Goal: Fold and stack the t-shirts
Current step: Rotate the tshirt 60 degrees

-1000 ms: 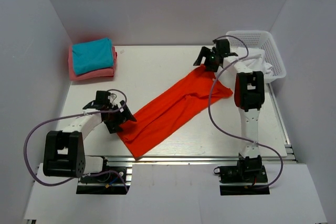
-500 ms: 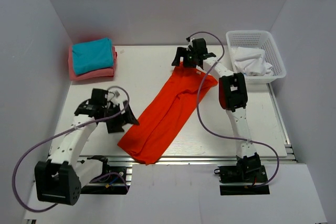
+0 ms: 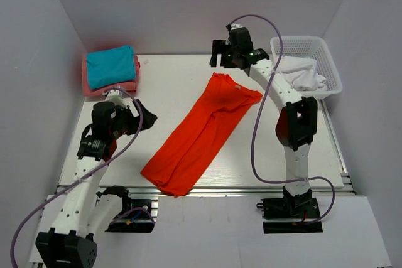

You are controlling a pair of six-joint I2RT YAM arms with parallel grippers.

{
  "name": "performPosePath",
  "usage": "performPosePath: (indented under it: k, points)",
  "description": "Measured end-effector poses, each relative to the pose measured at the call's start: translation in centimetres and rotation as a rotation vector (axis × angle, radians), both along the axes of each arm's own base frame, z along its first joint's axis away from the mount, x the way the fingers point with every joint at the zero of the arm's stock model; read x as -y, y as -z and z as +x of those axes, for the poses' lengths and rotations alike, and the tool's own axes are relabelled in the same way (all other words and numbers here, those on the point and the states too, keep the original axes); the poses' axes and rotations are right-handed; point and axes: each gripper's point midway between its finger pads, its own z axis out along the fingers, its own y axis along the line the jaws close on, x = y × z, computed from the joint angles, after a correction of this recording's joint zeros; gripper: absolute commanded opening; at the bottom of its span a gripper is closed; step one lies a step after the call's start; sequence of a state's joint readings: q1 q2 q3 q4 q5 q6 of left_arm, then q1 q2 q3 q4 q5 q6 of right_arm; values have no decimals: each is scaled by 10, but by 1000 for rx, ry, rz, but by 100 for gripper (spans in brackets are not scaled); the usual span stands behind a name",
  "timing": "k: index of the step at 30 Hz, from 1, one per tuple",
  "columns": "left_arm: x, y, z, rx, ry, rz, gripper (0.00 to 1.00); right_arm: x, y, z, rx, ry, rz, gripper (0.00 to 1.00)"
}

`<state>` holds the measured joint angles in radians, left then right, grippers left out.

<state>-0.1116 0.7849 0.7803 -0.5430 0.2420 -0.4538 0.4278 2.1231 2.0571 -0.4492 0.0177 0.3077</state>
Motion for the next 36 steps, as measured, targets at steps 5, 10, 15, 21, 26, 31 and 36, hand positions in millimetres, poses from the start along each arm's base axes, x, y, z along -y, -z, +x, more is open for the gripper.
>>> performPosePath:
  k: [5,10,15,21,26,31,36]
  points:
    - [9,42,10,-108,21,-30,100,-25,45,-52,-143,-11,-107,90]
    - [13,77,10,-222,34,-39,100,-28,125,-95,-353,17,-216,90]
    - [14,94,9,-279,35,-39,100,3,181,-113,-498,99,-295,90]
    - [11,100,10,-295,21,-29,100,11,192,-92,-509,152,-282,90]
    - [11,99,14,-286,16,-28,100,25,192,-57,-507,164,-257,90]
    - [13,113,19,-326,22,-26,100,37,185,23,-347,104,-210,90]
    - [19,132,20,-404,66,-22,100,52,179,62,-197,39,-220,90]
